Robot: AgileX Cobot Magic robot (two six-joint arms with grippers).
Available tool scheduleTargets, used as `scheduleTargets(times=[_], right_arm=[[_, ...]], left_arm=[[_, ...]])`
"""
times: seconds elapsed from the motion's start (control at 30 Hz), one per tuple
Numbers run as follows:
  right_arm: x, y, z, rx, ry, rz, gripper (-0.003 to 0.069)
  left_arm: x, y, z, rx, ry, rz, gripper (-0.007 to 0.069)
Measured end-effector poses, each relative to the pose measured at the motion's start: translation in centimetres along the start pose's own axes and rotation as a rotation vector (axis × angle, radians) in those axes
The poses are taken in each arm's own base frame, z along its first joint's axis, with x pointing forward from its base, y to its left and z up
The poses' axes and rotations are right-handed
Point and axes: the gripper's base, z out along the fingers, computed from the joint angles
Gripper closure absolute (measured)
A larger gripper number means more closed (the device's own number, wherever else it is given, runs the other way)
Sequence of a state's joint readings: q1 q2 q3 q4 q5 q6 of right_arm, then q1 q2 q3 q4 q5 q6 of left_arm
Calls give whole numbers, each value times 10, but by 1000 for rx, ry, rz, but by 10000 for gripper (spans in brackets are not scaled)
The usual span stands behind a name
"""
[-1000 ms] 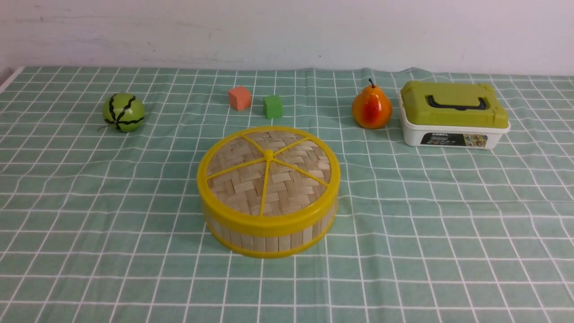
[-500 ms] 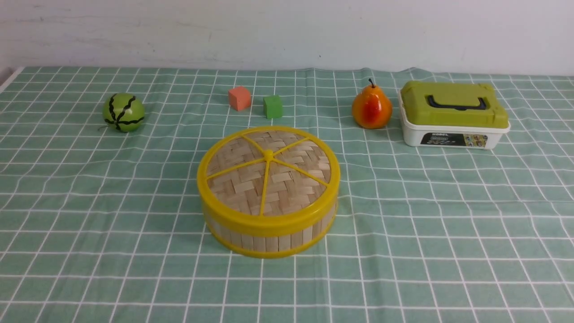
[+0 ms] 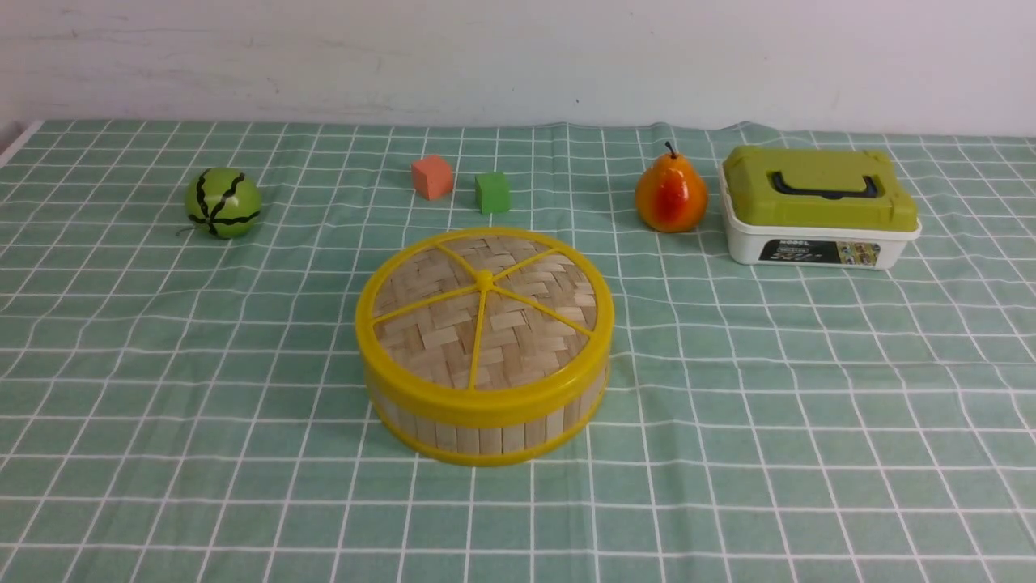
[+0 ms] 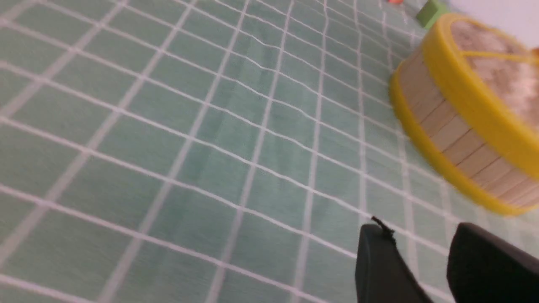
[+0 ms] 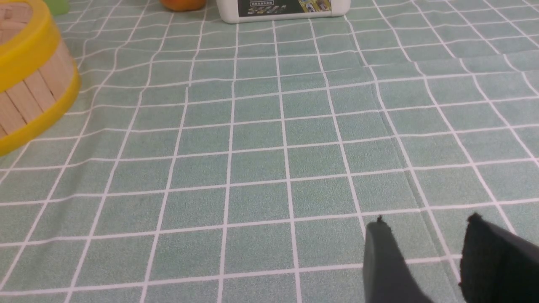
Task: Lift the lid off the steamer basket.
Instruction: Use the left arm to lift the lid of the steamer
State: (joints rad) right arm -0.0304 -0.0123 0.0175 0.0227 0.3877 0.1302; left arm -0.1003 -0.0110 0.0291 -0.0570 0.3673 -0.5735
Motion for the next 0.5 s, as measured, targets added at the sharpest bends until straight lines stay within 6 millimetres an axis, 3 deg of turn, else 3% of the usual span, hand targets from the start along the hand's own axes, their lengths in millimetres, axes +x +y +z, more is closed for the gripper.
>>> scheduleTargets(times=[0.07,0.2,0.3,0.5], right_arm=[[0,0,0,0,0,0,418],[0,0,0,0,0,0,418],[0,0,0,0,0,0,418],[0,0,0,0,0,0,418]], left_arm=[[-1,-8,0,85,6,-338,386],[-5,-16,-2,192,13,-771,386],[-9,-19,-2,241,1,-937,386],[-13,-19,-3,269,-23,-1003,386]])
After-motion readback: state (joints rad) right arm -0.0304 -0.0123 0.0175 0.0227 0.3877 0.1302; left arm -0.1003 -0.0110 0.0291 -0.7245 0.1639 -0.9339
